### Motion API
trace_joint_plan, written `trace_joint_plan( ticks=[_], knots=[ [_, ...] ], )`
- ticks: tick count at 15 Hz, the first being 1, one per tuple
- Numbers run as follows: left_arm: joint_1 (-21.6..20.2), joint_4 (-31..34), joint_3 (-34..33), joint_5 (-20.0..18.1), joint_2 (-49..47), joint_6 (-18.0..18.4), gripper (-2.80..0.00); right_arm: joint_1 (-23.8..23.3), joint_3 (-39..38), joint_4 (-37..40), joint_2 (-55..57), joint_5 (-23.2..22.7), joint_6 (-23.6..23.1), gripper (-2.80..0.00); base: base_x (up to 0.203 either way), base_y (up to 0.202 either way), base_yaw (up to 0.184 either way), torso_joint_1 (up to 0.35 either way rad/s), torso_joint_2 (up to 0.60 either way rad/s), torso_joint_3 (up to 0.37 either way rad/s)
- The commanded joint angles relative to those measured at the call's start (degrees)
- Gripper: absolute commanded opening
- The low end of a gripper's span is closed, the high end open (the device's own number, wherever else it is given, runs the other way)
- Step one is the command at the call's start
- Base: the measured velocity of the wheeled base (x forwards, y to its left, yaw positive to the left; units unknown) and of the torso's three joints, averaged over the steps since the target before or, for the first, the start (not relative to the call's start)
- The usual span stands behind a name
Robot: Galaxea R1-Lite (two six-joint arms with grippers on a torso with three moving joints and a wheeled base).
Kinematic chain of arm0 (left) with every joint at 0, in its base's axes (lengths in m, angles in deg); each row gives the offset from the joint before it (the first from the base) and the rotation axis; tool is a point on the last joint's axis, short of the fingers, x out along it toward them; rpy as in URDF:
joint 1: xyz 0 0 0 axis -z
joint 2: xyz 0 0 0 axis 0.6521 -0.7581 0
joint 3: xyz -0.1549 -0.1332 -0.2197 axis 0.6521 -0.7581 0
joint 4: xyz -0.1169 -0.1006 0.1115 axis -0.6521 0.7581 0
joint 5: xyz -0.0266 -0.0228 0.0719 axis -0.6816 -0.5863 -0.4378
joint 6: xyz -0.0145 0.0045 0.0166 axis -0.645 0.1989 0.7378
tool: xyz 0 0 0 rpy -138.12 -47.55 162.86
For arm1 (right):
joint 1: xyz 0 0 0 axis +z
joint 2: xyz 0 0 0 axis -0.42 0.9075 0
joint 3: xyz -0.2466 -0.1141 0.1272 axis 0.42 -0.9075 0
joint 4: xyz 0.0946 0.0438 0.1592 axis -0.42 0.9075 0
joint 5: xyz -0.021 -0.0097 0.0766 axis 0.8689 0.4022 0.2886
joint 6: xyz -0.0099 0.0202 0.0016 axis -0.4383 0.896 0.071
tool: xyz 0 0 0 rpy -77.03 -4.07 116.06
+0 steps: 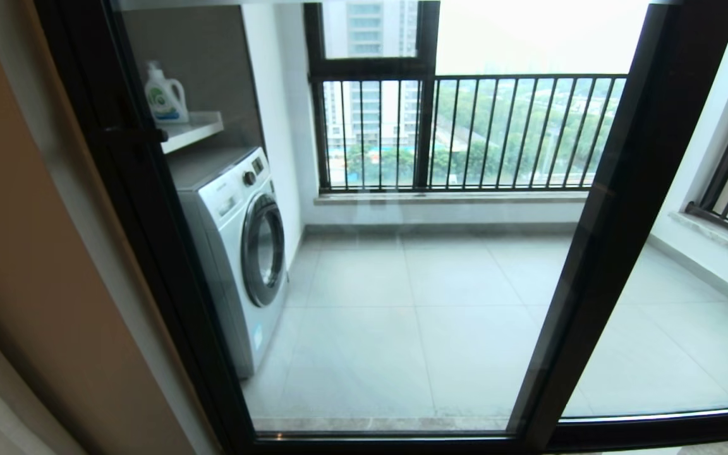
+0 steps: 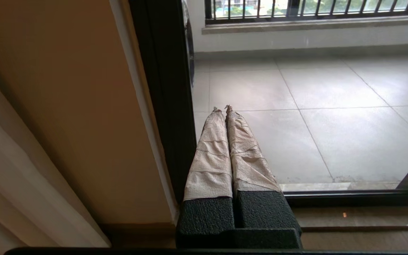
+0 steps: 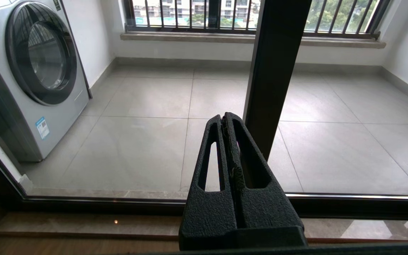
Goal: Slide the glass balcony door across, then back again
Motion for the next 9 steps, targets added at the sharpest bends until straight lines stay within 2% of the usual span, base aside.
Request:
trace_joint_plan(
  ticks=[1, 9],
  knots=[
    [0.0, 0.0, 0.0, 0.0, -0.2, -0.2, -2.80, 0.0, -0.7, 0.0, 0.0, 0.0, -0.1, -2.80, 0.000, 0.000, 0.000, 0.000, 0.00, 0.000],
    [0.0, 0.0, 0.0, 0.0, -0.2, -0.2, -2.80, 0.0, -0.7, -0.1, 0.0, 0.2, 1.1, -2.80, 0.000, 0.000, 0.000, 0.000, 0.00, 0.000]
  ],
)
